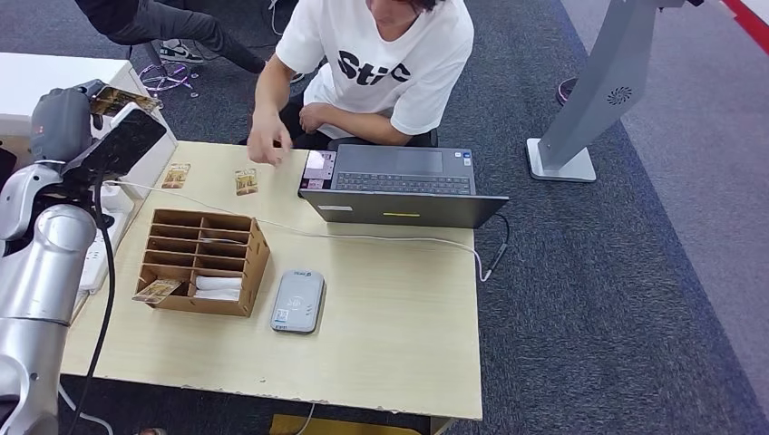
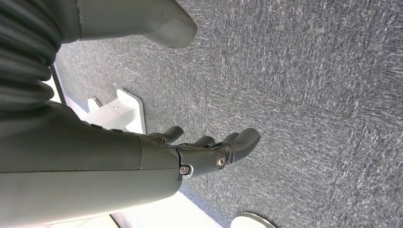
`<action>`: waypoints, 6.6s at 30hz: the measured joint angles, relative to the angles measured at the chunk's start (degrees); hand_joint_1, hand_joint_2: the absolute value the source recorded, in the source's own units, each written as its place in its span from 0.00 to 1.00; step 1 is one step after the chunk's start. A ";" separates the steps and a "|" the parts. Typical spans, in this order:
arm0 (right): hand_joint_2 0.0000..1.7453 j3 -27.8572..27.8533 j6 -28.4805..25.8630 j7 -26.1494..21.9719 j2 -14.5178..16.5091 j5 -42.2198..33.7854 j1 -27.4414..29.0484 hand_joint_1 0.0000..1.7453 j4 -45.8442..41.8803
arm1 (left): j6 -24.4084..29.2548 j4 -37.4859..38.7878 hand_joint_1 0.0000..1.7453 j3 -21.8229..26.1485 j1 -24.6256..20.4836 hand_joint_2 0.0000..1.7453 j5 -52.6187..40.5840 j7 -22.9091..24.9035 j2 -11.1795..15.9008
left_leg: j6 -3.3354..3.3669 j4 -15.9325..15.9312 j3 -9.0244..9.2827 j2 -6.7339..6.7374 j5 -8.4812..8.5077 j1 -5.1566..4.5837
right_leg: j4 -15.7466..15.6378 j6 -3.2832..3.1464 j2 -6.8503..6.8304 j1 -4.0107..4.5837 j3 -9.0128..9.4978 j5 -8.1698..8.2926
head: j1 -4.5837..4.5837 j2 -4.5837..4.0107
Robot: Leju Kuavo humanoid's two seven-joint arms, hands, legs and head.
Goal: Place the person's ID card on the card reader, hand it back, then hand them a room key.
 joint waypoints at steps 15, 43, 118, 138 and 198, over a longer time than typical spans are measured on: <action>1.00 0.37 0.01 0.00 0.05 -0.29 0.02 0.00 0.02 | -5.65 -7.68 1.00 -2.52 4.52 1.00 2.19 -0.05 -1.36 | 0.01 0.01 -0.02 -0.02 0.00 -0.01 | -0.01 0.00 -0.01 -0.01 -0.01 0.00 | 0.05 0.00; 1.00 0.34 -0.21 -0.02 0.22 -1.38 0.15 0.00 0.02 | -13.19 -20.70 1.00 -11.95 11.60 1.00 6.09 0.04 -1.72 | 0.02 0.01 -0.04 -0.04 0.00 -0.02 | -0.02 0.01 -0.03 -0.01 -0.02 0.00 | 0.06 0.00; 1.00 0.95 1.05 0.55 1.03 3.56 0.12 0.00 0.15 | -2.77 -2.49 1.00 -28.26 21.30 1.00 -1.61 1.78 2.05 | 0.01 0.00 -0.11 -0.23 0.02 -0.02 | -0.03 0.01 -0.26 -0.01 -0.02 -0.01 | 0.03 0.00; 1.00 2.05 1.05 0.57 1.17 3.78 0.06 0.00 0.24 | -1.83 3.69 1.00 -26.03 19.88 1.00 -2.29 1.75 -3.08 | 0.08 -0.01 0.01 -0.33 0.15 -0.02 | -0.02 0.02 -0.43 -0.02 0.17 0.00 | 0.03 0.00; 1.00 1.66 0.70 -0.63 1.31 1.94 0.33 0.00 0.25 | -16.19 -24.37 1.00 -20.72 11.73 1.00 4.24 2.95 3.32 | 0.06 -0.01 -0.18 -0.29 0.21 -0.01 | -0.01 0.03 -0.34 0.00 -0.09 0.06 | 0.10 0.00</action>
